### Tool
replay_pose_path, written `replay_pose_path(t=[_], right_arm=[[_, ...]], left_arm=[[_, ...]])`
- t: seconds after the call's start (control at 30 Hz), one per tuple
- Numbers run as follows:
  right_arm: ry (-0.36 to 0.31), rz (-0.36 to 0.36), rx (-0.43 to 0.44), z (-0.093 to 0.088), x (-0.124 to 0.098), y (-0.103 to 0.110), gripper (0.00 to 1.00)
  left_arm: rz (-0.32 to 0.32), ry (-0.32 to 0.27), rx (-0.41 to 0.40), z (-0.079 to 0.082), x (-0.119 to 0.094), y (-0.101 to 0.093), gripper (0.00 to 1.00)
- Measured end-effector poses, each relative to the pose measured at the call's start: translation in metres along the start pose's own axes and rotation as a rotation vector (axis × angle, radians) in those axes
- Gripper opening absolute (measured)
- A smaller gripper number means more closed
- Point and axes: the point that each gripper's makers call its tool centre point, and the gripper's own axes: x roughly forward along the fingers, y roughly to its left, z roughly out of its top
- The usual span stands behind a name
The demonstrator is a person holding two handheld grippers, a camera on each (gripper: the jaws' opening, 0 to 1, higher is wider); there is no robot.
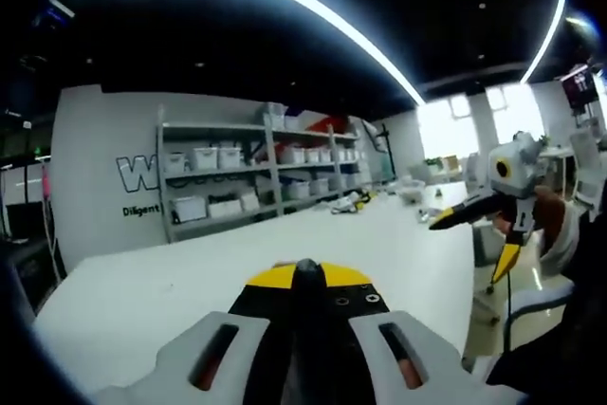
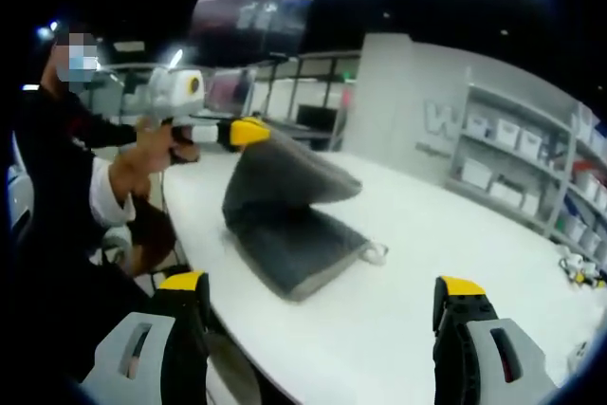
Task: Open the folded towel by lifting each exposed corner and separating the folded layers until the towel lies flat within the target outline without major curled edges
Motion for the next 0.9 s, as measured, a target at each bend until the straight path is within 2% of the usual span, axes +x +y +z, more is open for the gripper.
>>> replay_pose_path(t=[0.47,0.9], right_arm=[[0.012,0.018,-0.005,-0.004,0.006,0.005,0.99],[0.019,0.029,-0.01,-0.005,0.01,0.009,0.99]], left_arm=[[0.075,0.001,0.009,-0.004,-0.026,0.027,0.07],[0.118,0.014,-0.007,-0.013,-0.046,0.042,0.07]])
